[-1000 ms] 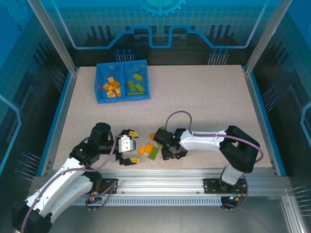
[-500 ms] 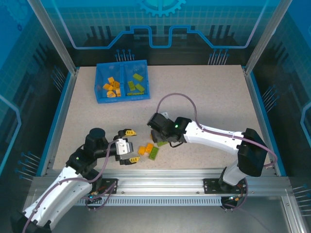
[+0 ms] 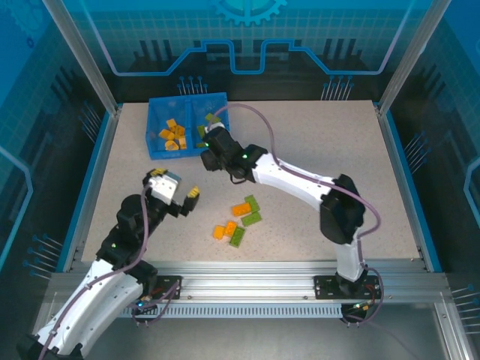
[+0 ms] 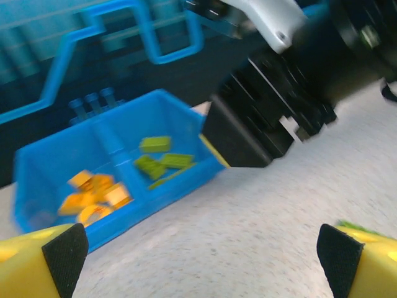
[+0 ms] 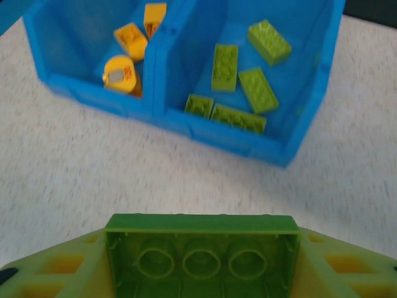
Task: Sort the legos into containers by color
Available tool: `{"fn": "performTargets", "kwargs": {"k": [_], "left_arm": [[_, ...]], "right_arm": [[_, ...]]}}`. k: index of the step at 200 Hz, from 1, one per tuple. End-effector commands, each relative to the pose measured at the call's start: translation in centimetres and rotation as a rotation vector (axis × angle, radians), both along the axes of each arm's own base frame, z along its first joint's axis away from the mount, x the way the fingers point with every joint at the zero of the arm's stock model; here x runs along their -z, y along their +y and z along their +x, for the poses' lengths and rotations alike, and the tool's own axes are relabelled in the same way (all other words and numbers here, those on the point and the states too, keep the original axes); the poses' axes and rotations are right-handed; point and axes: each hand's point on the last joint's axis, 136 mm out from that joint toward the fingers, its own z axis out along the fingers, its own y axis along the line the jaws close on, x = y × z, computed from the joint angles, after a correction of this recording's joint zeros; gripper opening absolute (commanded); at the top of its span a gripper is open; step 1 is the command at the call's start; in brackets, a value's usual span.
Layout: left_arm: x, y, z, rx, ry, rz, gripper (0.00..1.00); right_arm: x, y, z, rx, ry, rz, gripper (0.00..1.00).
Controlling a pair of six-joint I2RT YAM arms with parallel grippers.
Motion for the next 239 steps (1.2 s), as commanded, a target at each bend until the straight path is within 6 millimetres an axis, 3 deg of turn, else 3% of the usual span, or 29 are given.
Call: {"fn": "performTargets", "kwargs": {"k": [1,18,22,25,31,67,100,135,150,174,211,239], "left_arm": [[-1.7,4.8,0.8,-0.286,0.032,-0.153,0.99],[-2.0,5.7,0.9,-0.335,0.034,-0.188,0.99],[-2.1,6.0,0.9,-0.345,0.033,-0.196,0.99],[-2.1,6.2,0.9,-0.359,0.033,-0.2,0.99],[-2.2,6.7,0.9,-0.382,0.031,-0.211,0.99],[-2.4,7.7,0.7,-0.439,0.028,-0.245,0.99],[-2.3,7.7,0.7,-0.442,0.027,-0.269,0.99],[-2.2,7.3,1.0,-0.427,0.033,-0.282,0.99],[-2.1,7.2,1.1,-0.424,0.038,-0.279,0.99],[-2.1,7.3,1.1,-0.428,0.038,-0.273,0.99],[-1.9,7.2,1.2,-0.425,0.043,-0.269,0.99],[-1.7,6.8,1.3,-0.399,0.05,-0.262,0.99]], "right_arm": [[-0.9,1.4,4.2,0.009,-0.096,-0.018,0.56],[0.6,2.3,6.9,0.029,-0.108,-0.058,0.55],[0.2,2.5,7.4,0.031,-0.119,-0.058,0.55],[1.5,2.8,7.8,0.031,-0.108,-0.077,0.56],[2.2,3.2,8.6,0.034,-0.108,-0.088,0.56],[5.1,5.3,11.9,0.024,-0.12,-0.093,0.55],[6.9,5.1,13.2,0.028,-0.078,-0.023,0.55],[7.8,6.5,12.6,-0.066,-0.022,0.043,0.63],[7.2,6.4,12.5,-0.07,-0.024,0.039,0.7],[5.4,5.9,12.4,-0.068,-0.041,0.036,0.73],[0.7,5.0,12.1,-0.068,-0.086,0.06,0.73],[-3.7,4.2,10.4,-0.092,-0.102,0.076,0.73]]}}
